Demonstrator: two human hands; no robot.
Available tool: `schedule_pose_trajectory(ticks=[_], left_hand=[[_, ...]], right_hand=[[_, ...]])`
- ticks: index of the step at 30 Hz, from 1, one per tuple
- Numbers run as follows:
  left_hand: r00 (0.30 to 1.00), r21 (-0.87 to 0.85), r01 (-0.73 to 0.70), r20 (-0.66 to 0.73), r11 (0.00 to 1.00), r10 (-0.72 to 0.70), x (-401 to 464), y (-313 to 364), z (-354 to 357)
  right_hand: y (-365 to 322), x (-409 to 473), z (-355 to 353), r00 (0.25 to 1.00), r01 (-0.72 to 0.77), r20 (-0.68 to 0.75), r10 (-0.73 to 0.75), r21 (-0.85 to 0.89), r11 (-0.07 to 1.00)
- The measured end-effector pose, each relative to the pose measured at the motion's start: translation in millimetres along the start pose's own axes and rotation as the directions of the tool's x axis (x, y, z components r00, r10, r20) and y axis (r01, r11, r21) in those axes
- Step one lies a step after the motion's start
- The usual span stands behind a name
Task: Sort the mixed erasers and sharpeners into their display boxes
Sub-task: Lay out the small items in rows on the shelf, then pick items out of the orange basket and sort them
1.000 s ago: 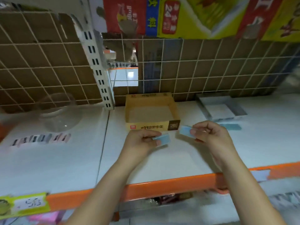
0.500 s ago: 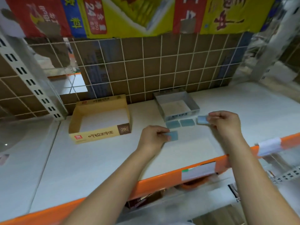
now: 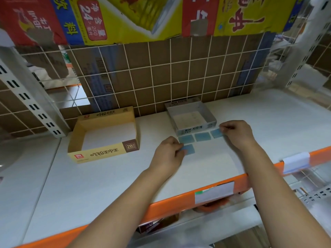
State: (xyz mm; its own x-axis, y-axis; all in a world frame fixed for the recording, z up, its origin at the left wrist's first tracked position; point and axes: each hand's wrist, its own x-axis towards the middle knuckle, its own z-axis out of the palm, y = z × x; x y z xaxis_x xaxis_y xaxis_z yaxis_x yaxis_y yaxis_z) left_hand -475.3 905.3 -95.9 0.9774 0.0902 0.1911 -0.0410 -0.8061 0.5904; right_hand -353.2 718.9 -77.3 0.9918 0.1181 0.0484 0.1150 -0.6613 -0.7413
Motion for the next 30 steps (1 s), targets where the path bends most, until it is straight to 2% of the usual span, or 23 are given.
schedule_pose_trajectory(ticks=[8, 14, 17, 20, 24, 27, 30], left_hand=[[0.997, 0.087, -0.030, 0.078, 0.996, 0.023, -1, 4, 3], [0.999, 0.106, -0.026, 0.025, 0.994, 0.024, -4, 4, 0], [0.999, 0.117, -0.040, 0.009, 0.992, 0.039, -6, 2, -5], [0.993, 0.176, -0.118, 0.013, 0.977, 0.118, -4, 4, -7], [0.975, 0.224, -0.215, 0.104, 0.951, 0.196, 2, 9, -5], [0.967, 0.268, -0.229, 0.174, 0.936, 0.187, 4, 8, -1], [0.967, 0.299, -0.224, 0.186, 0.928, 0.173, 4, 8, 2]], right_hand=[[2, -4, 7, 0.999, 0.044, 0.004, -0.044, -0.136, 0.990], [-3, -16, 11, 0.984, 0.115, -0.112, -0.142, -0.218, 0.969], [-4, -24, 17, 0.981, 0.167, -0.055, -0.184, -0.227, 0.960], [-6, -28, 18, 0.982, 0.180, -0.004, -0.187, -0.252, 0.951], [-4, -33, 19, 0.979, 0.200, 0.006, -0.206, -0.257, 0.945], [0, -34, 21, 0.969, 0.232, -0.007, -0.245, -0.293, 0.927], [-1, -32, 23, 0.959, 0.259, -0.026, -0.283, -0.326, 0.909]])
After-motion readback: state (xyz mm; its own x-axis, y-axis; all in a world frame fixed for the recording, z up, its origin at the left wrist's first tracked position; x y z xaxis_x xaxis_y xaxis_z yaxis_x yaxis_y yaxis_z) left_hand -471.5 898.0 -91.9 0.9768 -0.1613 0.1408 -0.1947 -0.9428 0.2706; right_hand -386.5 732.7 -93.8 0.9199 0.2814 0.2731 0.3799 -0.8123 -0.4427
